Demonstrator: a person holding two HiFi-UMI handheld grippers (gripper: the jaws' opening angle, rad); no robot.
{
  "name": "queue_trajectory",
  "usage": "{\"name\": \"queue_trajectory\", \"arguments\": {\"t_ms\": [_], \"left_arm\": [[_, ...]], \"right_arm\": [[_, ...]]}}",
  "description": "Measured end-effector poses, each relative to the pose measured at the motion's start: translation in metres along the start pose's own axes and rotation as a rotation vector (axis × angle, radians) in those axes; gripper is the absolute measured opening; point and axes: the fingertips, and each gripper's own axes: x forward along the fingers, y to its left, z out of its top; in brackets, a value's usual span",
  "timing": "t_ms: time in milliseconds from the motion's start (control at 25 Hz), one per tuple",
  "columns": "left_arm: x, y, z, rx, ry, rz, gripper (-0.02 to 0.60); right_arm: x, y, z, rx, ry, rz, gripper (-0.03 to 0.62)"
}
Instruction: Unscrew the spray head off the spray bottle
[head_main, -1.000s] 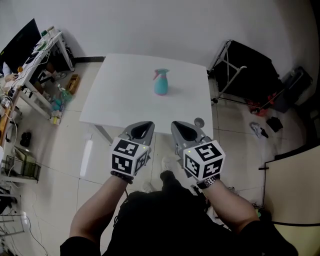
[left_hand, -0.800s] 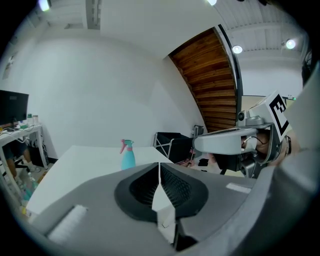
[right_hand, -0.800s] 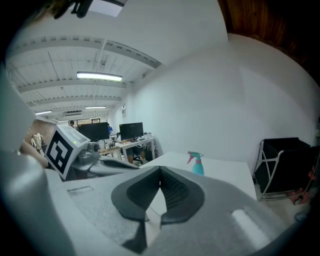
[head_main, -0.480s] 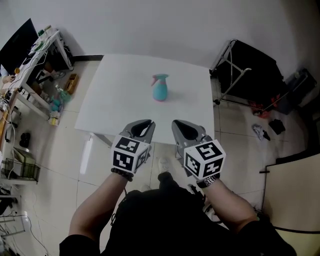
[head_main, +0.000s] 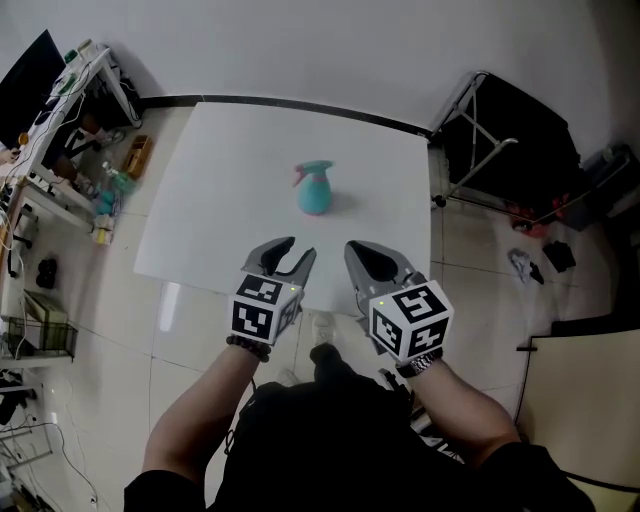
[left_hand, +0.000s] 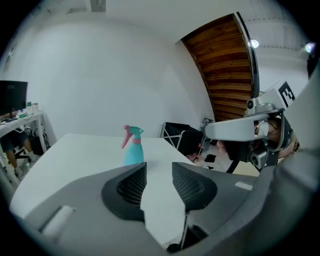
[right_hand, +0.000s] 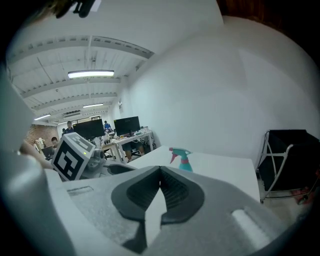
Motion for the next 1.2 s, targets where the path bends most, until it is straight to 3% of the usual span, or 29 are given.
{"name": "queue_trajectory", "arguments": {"t_ms": [440, 840, 1200], "left_arm": [[0.065, 0.025, -0.008, -0.027, 0.062, 0.058, 0.262], [0.117, 0.058, -0.023, 0.028, 0.108, 0.145, 0.374], [0.158, 0.075, -0.036, 0.067, 0.119, 0.157, 0.437]], "right_arm": [[0.04, -0.044, -0.006, -0.005, 0.086, 0.058, -0.009], [0.069, -0.079, -0.012, 0.006, 0.143, 0.107, -0.009], [0.089, -0.102, -0.018, 0.008, 0.182, 0.132, -0.009]]}}
